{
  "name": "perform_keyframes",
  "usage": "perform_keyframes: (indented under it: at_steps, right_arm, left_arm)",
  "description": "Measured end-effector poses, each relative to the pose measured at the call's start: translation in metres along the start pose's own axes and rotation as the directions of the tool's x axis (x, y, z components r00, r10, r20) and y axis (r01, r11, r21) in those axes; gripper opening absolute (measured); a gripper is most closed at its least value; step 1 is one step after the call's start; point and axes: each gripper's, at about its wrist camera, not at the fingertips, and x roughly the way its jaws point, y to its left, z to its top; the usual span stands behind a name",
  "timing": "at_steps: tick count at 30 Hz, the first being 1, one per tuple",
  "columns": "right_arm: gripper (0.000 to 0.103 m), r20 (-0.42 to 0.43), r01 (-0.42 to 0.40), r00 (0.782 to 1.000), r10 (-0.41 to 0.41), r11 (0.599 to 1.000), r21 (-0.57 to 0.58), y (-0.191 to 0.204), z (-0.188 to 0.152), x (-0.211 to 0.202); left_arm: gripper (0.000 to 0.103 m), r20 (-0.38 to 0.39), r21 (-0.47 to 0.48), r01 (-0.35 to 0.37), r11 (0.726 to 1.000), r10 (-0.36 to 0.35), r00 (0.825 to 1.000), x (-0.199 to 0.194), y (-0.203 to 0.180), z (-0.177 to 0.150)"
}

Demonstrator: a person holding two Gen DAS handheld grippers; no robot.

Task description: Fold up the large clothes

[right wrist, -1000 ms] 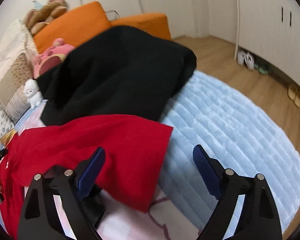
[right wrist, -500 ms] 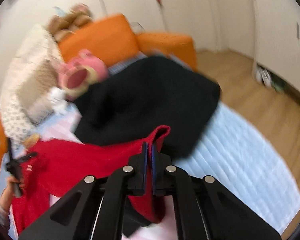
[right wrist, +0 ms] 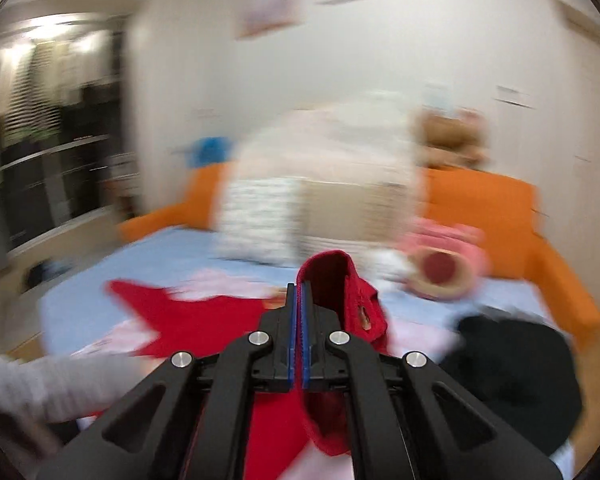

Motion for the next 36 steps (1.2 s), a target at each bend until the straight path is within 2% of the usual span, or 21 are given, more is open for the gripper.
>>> perform_keyframes:
  at_steps: [2,5,7,9,11,15,17,19,21,24,25,26,28,29,31,32,34,36]
  right_arm:
    - [0.002,-0.013,-0.133,0.991,0.133,0.989,-0.069,0.042,-0.007,0.007]
    - [0.002,-0.086,-0.265,0.963,0.256,0.955,-0.136,0.094,-0.029,0.024]
    - [0.002,-0.144,-0.324,0.942,0.303,0.934,-0.153,0.115,-0.050,0.036]
    - [0.002,-0.225,-0.371,0.915,0.335,0.917,-0.147,0.140,-0.081,0.051]
    - [0.002,-0.312,-0.418,0.875,0.370,0.903,-0.100,0.152,-0.115,0.071]
    - [0.002,-0.398,-0.450,0.818,0.415,0.893,0.008,0.156,-0.160,0.107]
    - [0.002,-0.402,-0.450,0.806,0.434,0.891,0.060,0.150,-0.168,0.115]
    - [0.002,-0.394,-0.446,0.809,0.436,0.892,0.071,0.145,-0.167,0.109]
    - [0.002,-0.385,-0.443,0.813,0.436,0.893,0.075,0.139,-0.165,0.106]
    - [0.002,-0.373,-0.434,0.822,0.431,0.897,0.080,0.132,-0.165,0.102]
    - [0.002,-0.369,-0.428,0.826,0.426,0.900,0.080,0.131,-0.166,0.100]
    - [0.002,-0.368,-0.427,0.826,0.427,0.900,0.086,0.130,-0.168,0.099]
    - [0.002,-0.365,-0.423,0.829,0.424,0.902,0.088,0.129,-0.173,0.100]
    - [0.002,-0.365,-0.419,0.831,0.419,0.904,0.085,0.129,-0.174,0.101]
    - [0.002,-0.368,-0.408,0.836,0.407,0.909,0.081,0.127,-0.176,0.100]
    - [0.002,-0.372,-0.402,0.837,0.402,0.912,0.082,0.126,-0.177,0.100]
    - [0.002,-0.379,-0.393,0.838,0.393,0.916,0.082,0.126,-0.180,0.102]
    - [0.002,-0.390,-0.379,0.841,0.376,0.923,0.073,0.126,-0.182,0.103]
  left_arm:
    - [0.100,-0.010,-0.054,0.040,0.998,-0.041,0.999,-0.001,0.015,0.001]
    - [0.100,-0.009,-0.103,0.095,0.990,-0.097,0.995,-0.005,0.036,0.001]
    - [0.100,0.004,-0.112,0.139,0.984,-0.139,0.990,-0.010,0.046,0.002]
    - [0.100,0.003,-0.091,0.162,0.983,-0.162,0.987,-0.014,0.050,0.001]
    - [0.100,-0.007,-0.039,0.160,0.986,-0.161,0.987,-0.018,0.048,0.000]
    - [0.100,-0.043,0.061,0.140,0.988,-0.138,0.990,-0.020,0.040,-0.002]
    - [0.100,-0.063,0.112,0.121,0.986,-0.115,0.991,-0.018,0.036,-0.005]
    - [0.100,-0.106,0.195,0.090,0.977,-0.070,0.992,-0.015,0.030,-0.006]
    - [0.100,-0.126,0.226,0.090,0.970,-0.062,0.990,-0.014,0.027,-0.005]
    - [0.100,-0.089,0.174,0.158,0.972,-0.145,0.985,-0.025,0.035,0.002]
    - [0.100,-0.066,0.143,0.203,0.969,-0.195,0.979,-0.030,0.040,0.004]
    - [0.100,-0.046,0.099,0.265,0.959,-0.262,0.964,-0.034,0.047,0.007]
    - [0.100,-0.046,0.071,0.300,0.951,-0.297,0.954,-0.035,0.052,0.003]
    - [0.100,-0.066,0.083,0.293,0.952,-0.289,0.955,-0.031,0.050,0.003]
    - [0.100,-0.131,0.155,0.238,0.959,-0.218,0.967,-0.017,0.036,-0.005]
    - [0.098,-0.149,0.176,0.230,0.957,-0.205,0.967,-0.013,0.033,-0.009]
    - [0.075,-0.174,0.195,0.207,0.959,-0.174,0.969,-0.007,0.027,-0.015]
    - [0.036,-0.185,0.173,0.174,0.969,-0.142,0.972,-0.001,0.031,-0.014]
